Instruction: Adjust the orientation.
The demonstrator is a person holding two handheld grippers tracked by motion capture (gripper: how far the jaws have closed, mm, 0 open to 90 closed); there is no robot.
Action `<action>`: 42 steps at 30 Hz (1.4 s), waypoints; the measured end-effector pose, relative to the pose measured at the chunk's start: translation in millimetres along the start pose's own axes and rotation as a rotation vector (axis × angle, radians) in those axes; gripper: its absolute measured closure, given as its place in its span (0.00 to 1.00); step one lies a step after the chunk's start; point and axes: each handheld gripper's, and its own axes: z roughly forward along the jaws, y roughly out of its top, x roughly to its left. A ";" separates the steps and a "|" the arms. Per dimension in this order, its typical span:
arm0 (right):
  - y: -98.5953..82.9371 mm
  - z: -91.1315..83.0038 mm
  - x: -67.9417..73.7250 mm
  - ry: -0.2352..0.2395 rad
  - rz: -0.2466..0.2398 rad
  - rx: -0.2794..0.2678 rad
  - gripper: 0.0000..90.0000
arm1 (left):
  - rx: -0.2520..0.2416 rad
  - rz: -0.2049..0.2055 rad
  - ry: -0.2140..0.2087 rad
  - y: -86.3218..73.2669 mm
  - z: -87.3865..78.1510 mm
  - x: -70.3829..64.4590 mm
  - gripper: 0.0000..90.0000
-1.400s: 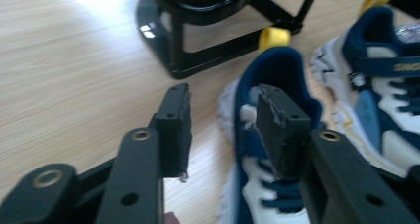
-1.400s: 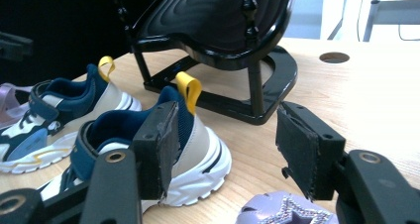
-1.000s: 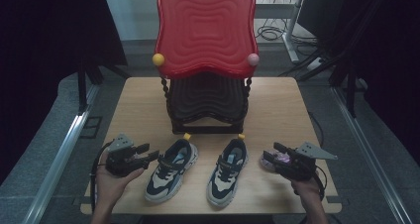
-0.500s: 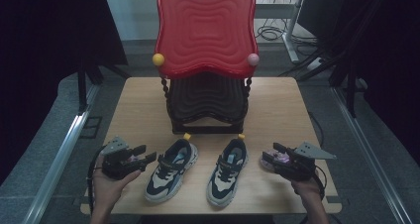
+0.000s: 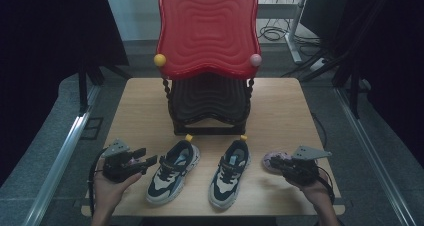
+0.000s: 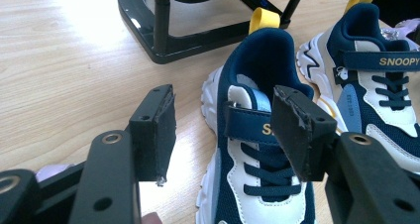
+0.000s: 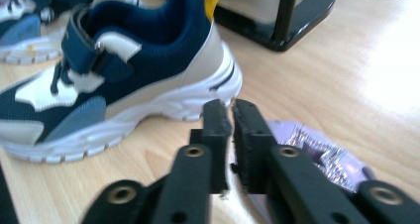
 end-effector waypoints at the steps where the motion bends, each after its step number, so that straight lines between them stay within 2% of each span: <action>1: -0.5 0.9 0.0 0.003 -0.006 0.018 0.98 | 0.003 -0.007 0.002 -0.7 0.2 0.9 0.48; 5: -4.1 7.8 -0.3 -0.013 -0.029 0.097 1.00 | 0.014 -0.012 0.004 -3.1 2.0 3.4 0.48; 10: -8.5 16.7 2.2 -0.018 -0.036 0.159 1.00 | 0.010 -0.017 0.011 -3.8 -2.4 5.0 0.48; 22: -10.3 27.4 5.7 -0.050 -0.057 0.202 1.00 | 0.023 -0.025 0.014 -6.1 -5.2 8.4 0.47; 26: -9.3 28.5 4.7 -0.079 -0.050 0.198 1.00 | 0.020 -0.028 0.019 -6.6 -8.0 10.3 0.47; 28: -7.8 29.4 3.7 -0.114 -0.044 0.197 1.00 | 0.025 -0.026 0.021 -6.8 -8.8 11.4 0.48; 33: -5.6 35.0 4.7 -0.132 -0.054 0.208 1.00 | 0.030 -0.028 0.022 -7.1 -9.9 11.8 0.48; 38: -2.2 42.2 7.0 -0.173 -0.072 0.246 1.00 | 0.042 -0.027 0.019 -8.0 -8.6 12.9 0.48; 42: 0.4 43.3 7.3 -0.187 -0.059 0.251 1.00 | 0.050 -0.029 0.020 -8.8 -7.5 13.1 0.48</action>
